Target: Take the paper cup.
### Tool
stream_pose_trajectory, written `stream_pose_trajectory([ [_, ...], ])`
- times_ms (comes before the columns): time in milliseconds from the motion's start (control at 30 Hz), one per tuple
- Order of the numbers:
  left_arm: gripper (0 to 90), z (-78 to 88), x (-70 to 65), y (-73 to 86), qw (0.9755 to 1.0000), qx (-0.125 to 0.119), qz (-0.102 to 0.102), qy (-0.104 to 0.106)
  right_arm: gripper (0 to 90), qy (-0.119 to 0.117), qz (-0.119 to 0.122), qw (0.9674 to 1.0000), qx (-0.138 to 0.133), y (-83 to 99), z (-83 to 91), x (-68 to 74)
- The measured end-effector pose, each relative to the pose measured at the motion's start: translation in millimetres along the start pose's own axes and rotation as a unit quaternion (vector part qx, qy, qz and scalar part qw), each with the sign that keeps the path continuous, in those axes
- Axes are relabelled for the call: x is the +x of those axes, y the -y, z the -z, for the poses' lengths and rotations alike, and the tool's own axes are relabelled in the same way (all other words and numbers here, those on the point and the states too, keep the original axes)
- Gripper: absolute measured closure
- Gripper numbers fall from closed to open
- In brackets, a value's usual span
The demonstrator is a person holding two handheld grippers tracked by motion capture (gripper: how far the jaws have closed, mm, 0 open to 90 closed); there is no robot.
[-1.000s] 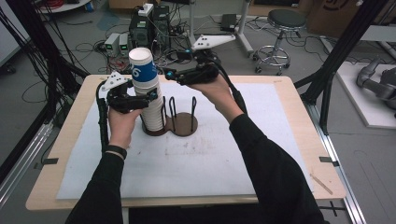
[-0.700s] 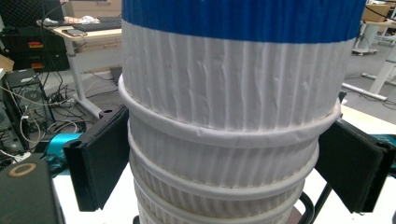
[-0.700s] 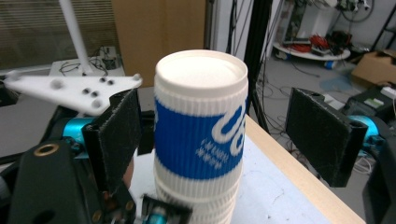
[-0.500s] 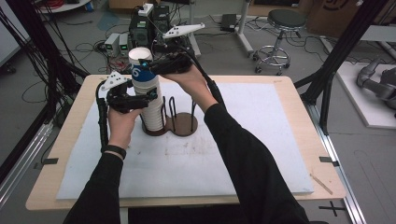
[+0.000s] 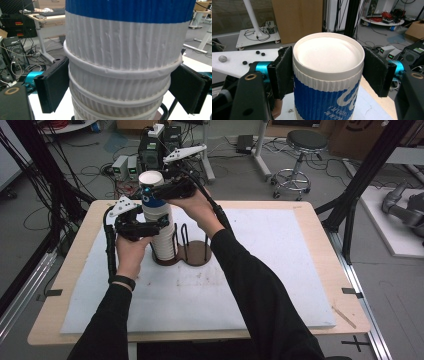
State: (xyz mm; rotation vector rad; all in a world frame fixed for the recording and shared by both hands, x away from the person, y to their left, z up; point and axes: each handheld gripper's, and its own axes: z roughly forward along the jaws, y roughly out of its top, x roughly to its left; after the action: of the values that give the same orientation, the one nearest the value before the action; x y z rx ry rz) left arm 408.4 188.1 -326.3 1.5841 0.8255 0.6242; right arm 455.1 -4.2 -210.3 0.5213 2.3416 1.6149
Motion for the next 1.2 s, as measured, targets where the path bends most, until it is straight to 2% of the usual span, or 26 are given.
stream_pose_trajectory([
  [500, 11.1, 0.7, 0.0, -0.1, 1.0, 0.001, 0.0, 0.001, 30.0, 0.004, 0.014, 0.9996, -0.024, -13.0, 11.0, 5.5],
  [733, 11.1, 0.4, 0.3, 0.0, 1.0, 0.0, 0.0, 0.001, 30.0, 0.006, 0.017, 0.9987, -0.047, -19.7, 19.1, 7.5],
  [867, 11.1, 0.4, 0.3, 0.0, 1.0, 0.0, 0.0, 0.001, 30.0, 0.003, 0.017, 0.9971, -0.074, -24.8, 28.8, 8.1],
  [1033, 11.1, 0.4, 0.5, -0.1, 1.0, 0.001, 0.0, 0.0, 30.0, 0.001, 0.019, 0.9958, -0.089, -32.0, 37.6, 9.9],
  [1200, 11.1, 0.6, 0.7, -0.7, 1.0, 0.003, 0.001, 0.001, 30.0, 0.003, 0.029, 0.9926, -0.118, -41.5, 50.4, 13.7],
])
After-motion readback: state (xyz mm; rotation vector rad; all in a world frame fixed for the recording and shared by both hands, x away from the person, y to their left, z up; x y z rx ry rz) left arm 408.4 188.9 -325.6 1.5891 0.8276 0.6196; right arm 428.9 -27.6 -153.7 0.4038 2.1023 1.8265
